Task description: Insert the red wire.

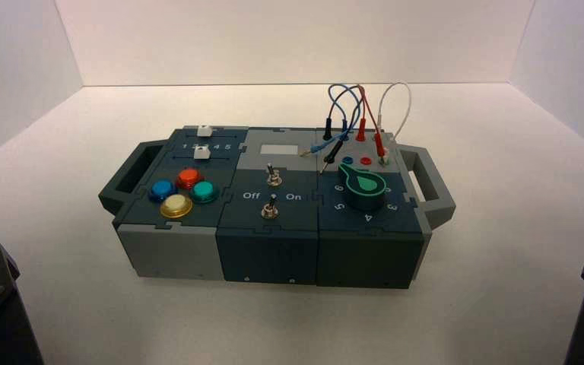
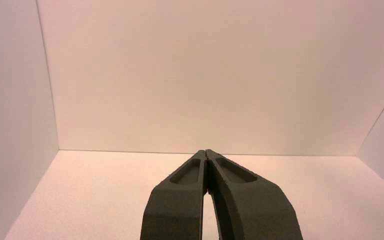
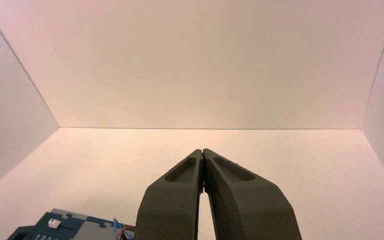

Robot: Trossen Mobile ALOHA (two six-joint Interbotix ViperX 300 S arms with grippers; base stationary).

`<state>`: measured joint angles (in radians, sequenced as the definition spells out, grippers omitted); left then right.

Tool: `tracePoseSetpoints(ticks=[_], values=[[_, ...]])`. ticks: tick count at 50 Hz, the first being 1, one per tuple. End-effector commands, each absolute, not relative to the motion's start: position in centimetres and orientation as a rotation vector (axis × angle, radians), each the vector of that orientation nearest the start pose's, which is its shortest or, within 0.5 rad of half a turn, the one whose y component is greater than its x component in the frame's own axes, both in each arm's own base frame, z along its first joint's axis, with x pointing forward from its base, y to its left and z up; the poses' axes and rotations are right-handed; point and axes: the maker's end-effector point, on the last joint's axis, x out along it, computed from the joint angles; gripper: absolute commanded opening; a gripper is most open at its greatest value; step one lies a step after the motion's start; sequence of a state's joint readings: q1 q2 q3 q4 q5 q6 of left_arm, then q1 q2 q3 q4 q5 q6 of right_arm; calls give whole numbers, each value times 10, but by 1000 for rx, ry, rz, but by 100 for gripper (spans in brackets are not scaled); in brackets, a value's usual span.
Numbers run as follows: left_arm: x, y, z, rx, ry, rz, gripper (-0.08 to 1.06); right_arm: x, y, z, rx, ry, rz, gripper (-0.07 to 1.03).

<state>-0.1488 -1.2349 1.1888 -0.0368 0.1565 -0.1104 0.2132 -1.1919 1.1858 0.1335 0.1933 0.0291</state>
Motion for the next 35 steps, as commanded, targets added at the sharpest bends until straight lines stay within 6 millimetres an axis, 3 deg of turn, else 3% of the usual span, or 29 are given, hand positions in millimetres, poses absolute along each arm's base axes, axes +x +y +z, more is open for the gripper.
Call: tracePoseSetpoints(ticks=[1, 13, 20, 35], values=[[212, -34, 290, -138, 99, -152, -3, 213, 51, 271, 155, 194, 226, -2], [215, -41, 285, -139, 130, -181, -3, 214, 52, 270, 153, 204, 228, -2], [218, -57, 270, -134, 211, -242, -3, 216, 59, 265, 162, 258, 253, -2], [217, -96, 237, -82, 434, -379, -3, 214, 101, 225, 85, 631, 394, 2]])
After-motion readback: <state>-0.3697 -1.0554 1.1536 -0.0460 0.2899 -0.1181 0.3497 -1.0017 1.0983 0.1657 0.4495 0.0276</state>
